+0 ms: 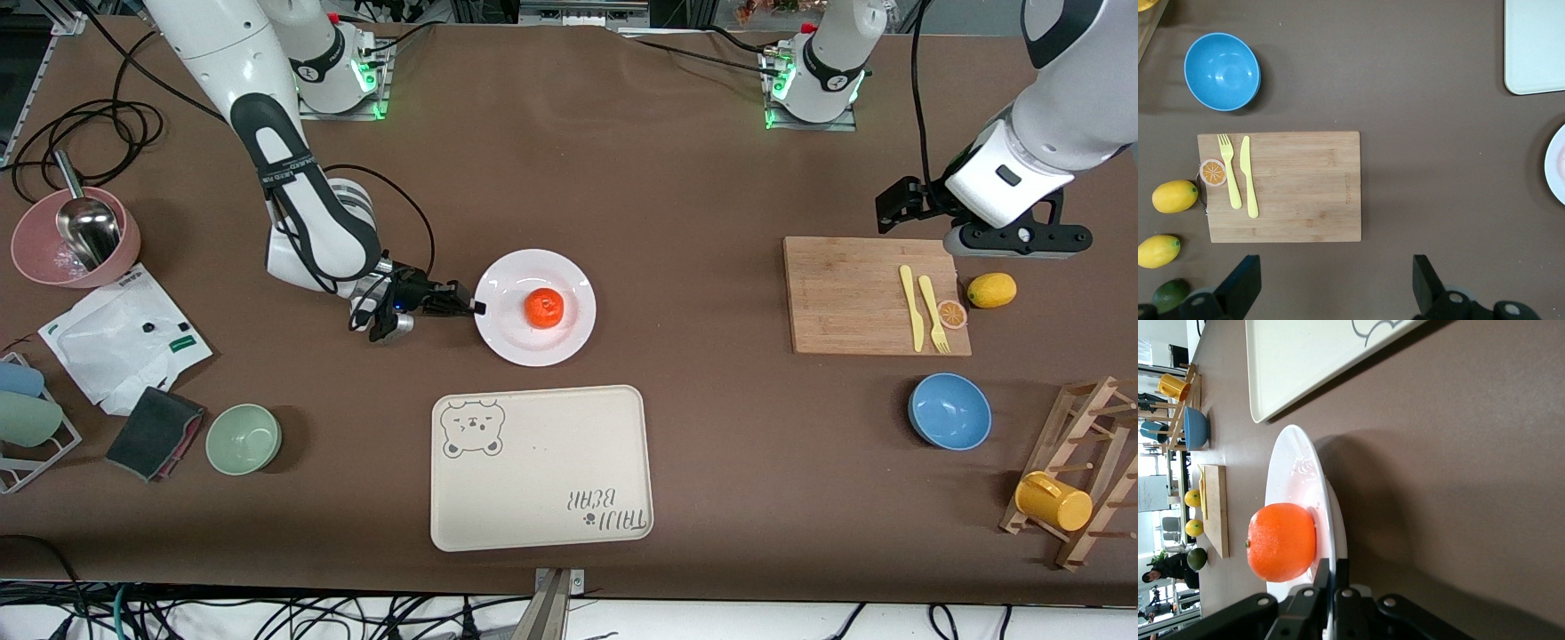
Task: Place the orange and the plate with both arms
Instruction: 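Grip the white plate rim with the right gripper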
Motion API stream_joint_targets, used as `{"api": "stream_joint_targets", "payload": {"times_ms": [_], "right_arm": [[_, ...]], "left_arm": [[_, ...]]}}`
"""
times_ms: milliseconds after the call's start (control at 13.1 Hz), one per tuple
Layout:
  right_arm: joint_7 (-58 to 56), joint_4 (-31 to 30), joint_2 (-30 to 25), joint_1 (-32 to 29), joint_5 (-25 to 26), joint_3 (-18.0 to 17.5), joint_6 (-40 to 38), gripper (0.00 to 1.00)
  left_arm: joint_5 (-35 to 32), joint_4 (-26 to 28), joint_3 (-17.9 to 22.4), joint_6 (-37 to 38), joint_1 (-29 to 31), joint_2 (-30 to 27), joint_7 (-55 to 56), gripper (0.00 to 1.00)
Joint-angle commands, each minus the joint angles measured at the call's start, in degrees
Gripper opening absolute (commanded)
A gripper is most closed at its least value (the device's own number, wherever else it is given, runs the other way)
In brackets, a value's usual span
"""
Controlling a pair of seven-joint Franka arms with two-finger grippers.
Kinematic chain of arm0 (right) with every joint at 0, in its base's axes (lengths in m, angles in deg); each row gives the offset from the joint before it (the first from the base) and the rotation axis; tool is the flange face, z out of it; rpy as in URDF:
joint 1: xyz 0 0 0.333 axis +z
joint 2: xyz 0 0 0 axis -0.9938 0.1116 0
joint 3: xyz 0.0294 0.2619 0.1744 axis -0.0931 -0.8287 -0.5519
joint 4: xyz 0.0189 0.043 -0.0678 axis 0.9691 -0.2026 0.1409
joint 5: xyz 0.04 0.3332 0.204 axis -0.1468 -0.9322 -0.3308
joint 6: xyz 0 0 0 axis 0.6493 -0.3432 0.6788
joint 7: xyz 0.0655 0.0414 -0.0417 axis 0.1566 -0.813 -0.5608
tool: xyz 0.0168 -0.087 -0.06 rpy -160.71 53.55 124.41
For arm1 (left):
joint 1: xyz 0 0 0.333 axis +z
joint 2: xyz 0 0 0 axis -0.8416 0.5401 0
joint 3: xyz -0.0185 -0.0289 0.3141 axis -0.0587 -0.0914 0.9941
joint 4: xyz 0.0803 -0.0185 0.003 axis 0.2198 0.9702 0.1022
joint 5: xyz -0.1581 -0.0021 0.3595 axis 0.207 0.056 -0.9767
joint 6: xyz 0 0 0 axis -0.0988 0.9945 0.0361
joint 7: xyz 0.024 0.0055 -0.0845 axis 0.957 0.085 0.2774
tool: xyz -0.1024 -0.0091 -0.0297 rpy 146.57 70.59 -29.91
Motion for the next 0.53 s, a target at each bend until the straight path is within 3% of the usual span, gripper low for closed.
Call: {"api": "stream_joint_targets", "payload": {"times_ms": [0, 457], "right_arm": [[0.8, 1.8, 0.6, -0.8, -1.2, -0.2, -0.8, 0.00], [4.6, 4.2, -0.3, -1.1, -1.2, -0.1, -3.6, 0.00]], "left_arm": [[-1.1, -1.9, 0.0, 1.5, 0.0, 0.8, -0.3, 1.00], [-1.1, -1.9, 0.0, 1.5, 0.0, 0.8, -0.3, 1.00]]}}
